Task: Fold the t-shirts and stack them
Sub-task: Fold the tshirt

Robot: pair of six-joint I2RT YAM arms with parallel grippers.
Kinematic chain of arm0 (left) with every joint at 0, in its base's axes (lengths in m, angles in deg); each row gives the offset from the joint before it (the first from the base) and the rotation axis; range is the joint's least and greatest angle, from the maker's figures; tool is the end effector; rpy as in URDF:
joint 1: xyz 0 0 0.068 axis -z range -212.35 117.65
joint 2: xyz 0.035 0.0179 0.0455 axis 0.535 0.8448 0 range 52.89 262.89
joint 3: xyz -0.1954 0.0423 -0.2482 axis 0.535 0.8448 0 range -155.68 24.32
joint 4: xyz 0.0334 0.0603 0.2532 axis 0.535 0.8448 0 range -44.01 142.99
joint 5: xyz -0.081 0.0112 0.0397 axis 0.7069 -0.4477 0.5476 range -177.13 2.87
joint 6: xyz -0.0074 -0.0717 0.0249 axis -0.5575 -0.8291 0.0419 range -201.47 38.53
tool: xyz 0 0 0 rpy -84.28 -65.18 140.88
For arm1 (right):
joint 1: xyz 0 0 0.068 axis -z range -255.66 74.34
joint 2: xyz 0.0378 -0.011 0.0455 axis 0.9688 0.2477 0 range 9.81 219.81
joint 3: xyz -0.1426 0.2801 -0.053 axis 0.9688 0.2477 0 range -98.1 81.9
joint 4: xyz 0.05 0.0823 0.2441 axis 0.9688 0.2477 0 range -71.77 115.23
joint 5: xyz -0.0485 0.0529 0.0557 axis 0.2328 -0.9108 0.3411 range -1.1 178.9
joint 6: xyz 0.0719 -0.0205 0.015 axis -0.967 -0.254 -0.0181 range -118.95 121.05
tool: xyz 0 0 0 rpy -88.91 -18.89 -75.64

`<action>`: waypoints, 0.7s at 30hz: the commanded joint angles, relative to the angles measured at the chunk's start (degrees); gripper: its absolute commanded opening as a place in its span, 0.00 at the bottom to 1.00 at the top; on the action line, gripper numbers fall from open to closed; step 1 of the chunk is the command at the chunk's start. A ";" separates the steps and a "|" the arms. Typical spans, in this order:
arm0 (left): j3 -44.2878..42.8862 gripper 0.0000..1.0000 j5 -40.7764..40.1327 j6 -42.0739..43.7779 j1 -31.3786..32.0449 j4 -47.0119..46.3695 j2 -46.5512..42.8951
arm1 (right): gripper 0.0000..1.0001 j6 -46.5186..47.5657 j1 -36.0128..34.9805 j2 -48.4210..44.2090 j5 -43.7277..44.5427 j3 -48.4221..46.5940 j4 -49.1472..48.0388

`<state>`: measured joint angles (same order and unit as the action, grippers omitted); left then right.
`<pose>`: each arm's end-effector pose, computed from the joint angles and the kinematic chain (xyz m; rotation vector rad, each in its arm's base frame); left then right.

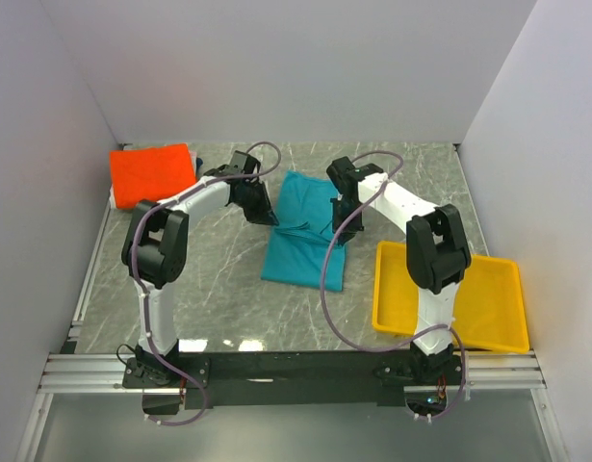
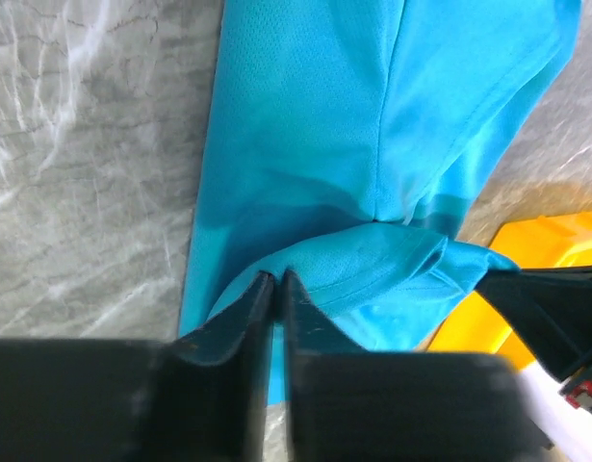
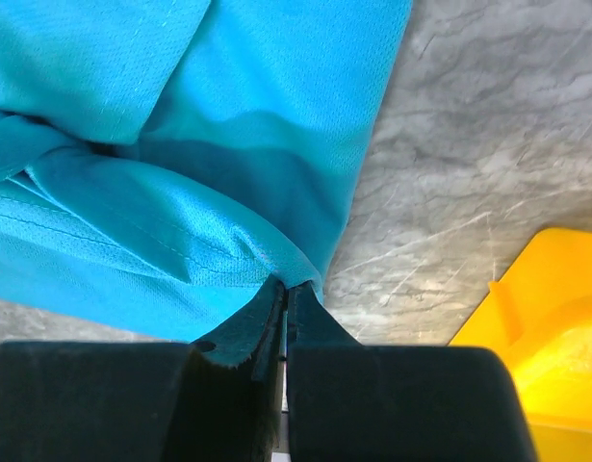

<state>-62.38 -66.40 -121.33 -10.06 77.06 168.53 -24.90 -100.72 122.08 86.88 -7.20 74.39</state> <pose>0.4227 -0.1979 0.2111 -0.2883 2.7518 -0.8147 0.3735 0.1772 0.2238 0.0182 2.9839 0.1676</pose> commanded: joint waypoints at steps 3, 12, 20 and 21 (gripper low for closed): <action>-3.04 0.42 0.28 -0.22 -0.40 -0.04 0.04 | 0.08 2.13 2.12 2.25 -0.44 -4.23 2.02; -0.41 0.72 -2.71 0.04 -0.57 -1.01 -4.79 | 0.43 3.98 4.32 1.03 -0.44 -9.69 3.95; 14.79 0.73 -2.80 0.30 -0.31 -7.24 -13.50 | 0.41 4.07 2.74 -6.71 -9.48 -1.79 -0.35; 16.02 0.73 -2.54 0.48 -0.22 -7.60 -14.46 | 0.41 3.98 2.30 -6.80 -10.54 -1.17 -0.79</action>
<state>-49.79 -68.91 -121.57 -10.52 72.93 158.17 -21.54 -96.98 119.39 81.44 -10.04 75.77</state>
